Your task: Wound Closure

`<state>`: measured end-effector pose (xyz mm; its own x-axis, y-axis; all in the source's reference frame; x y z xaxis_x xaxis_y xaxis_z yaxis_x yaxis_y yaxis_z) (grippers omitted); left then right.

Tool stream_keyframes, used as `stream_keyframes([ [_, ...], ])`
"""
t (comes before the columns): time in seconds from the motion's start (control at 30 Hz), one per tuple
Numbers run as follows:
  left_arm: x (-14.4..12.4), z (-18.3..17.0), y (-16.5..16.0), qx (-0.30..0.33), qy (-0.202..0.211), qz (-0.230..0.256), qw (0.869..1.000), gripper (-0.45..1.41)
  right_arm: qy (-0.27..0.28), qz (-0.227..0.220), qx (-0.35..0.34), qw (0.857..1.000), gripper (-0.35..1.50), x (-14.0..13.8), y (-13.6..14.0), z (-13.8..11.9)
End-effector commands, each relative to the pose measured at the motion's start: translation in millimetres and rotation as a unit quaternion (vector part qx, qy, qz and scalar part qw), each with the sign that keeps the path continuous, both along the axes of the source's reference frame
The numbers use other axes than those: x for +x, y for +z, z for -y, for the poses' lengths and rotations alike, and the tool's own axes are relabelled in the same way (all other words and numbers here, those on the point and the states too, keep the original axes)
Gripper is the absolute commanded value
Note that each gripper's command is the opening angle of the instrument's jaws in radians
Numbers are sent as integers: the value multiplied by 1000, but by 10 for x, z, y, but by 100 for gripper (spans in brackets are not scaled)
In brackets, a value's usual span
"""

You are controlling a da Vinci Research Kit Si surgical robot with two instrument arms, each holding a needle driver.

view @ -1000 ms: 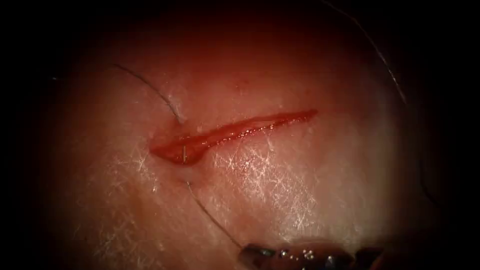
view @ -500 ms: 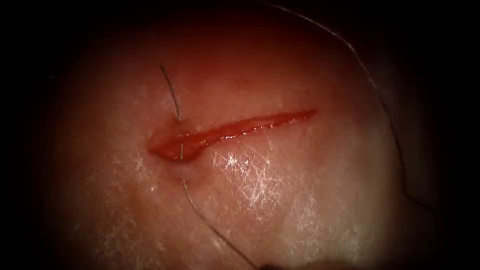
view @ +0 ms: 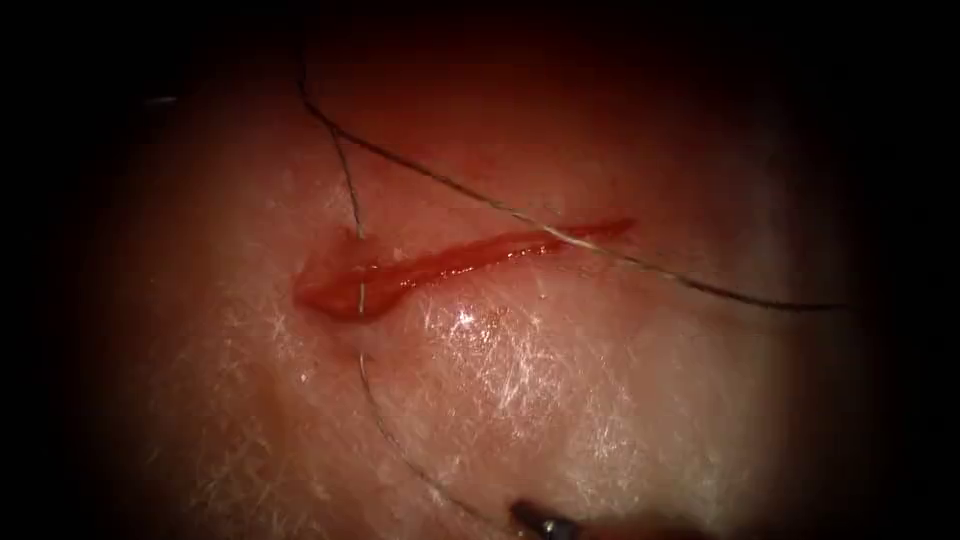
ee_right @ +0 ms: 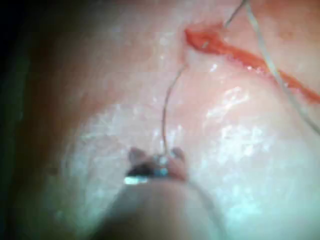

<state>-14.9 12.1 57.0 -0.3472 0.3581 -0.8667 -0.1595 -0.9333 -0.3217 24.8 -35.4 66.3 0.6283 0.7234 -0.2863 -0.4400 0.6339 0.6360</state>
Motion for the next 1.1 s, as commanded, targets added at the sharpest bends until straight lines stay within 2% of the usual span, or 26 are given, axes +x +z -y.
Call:
stream_keyframes([
  [0.03,-6,-1,14,3,0,-1,1000,-45,-9,-7,-9,1000,130,2,-6,-5],
  [0.13,-10,-13,45,11,-5,-7,1000,-45,-8,-21,-24,999,130,-1,-22,-17],
  [0.17,-10,-13,45,11,-5,-7,1000,-45,-8,-21,-24,999,130,-1,-22,-17],
  [0.23,-19,-34,72,14,-7,-9,1000,-45,4,-45,-32,998,130,-1,-39,-23],
  [0.33,-29,-45,77,16,-6,-7,1000,-45,14,-59,-37,997,130,0,-42,-20],
  [0.47,-68,-68,82,29,5,2,1000,-45,13,-61,-43,997,130,4,-38,-21],
  [0.53,-96,-79,87,37,11,3,999,-45,12,-63,-46,997,130,5,-37,-21],
  [0.67,-128,-88,94,39,20,10,999,-45,10,-64,-48,997,130,5,-37,-21],
  [0.7,-133,-89,94,36,24,11,999,-33,8,-64,-50,997,130,5,-37,-21],
  [0.73,-138,-90,95,52,21,14,998,4,8,-64,-50,997,130,5,-37,-21],
  [0.8,-142,-92,95,74,10,12,997,54,4,-65,-54,996,130,7,-37,-21],
  [0.83,-142,-93,95,83,2,8,997,66,5,-65,-54,996,130,7,-37,-21],
  [0.87,-141,-94,95,82,-8,1,997,88,5,-65,-54,996,130,8,-37,-21],
  [0.93,-133,-94,92,96,-20,-12,995,118,4,-66,-59,996,131,14,-37,-22],
  [1.1,-95,-102,75,111,-12,-10,994,123,7,-71,-65,995,133,23,-40,-30],
])
